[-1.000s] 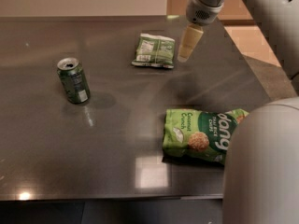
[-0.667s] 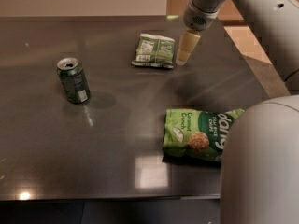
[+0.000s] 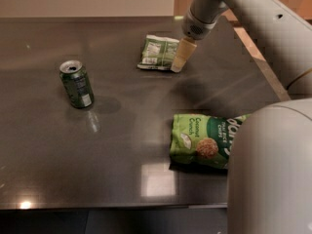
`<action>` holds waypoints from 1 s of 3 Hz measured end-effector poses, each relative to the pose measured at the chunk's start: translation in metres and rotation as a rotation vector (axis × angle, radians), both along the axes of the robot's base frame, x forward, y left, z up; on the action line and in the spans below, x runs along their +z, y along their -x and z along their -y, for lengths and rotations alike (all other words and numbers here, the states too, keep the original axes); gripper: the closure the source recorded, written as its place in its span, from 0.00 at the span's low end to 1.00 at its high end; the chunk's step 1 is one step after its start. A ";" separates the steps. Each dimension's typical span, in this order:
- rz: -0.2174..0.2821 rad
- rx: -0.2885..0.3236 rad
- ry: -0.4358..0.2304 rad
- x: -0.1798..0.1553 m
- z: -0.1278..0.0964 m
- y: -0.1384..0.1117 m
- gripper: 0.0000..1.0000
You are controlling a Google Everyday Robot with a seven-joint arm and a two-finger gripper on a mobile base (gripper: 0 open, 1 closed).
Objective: Move green jalapeno chip bag near green rice chip bag
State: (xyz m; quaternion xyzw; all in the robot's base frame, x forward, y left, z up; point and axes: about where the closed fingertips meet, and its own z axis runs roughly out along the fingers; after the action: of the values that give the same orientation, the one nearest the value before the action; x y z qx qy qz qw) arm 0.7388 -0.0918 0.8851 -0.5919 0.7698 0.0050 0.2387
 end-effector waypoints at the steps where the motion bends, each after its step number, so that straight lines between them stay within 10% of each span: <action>1: -0.019 -0.043 -0.060 -0.010 -0.011 -0.010 0.00; 3: -0.085 -0.130 -0.106 -0.038 -0.016 -0.025 0.00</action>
Offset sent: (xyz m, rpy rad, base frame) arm 0.0330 0.0171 -0.0317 0.1500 0.0770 -0.1661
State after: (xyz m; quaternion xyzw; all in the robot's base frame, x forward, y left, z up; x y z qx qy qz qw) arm 0.7634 -0.0753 0.8472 -0.5265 0.8147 0.0553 0.2364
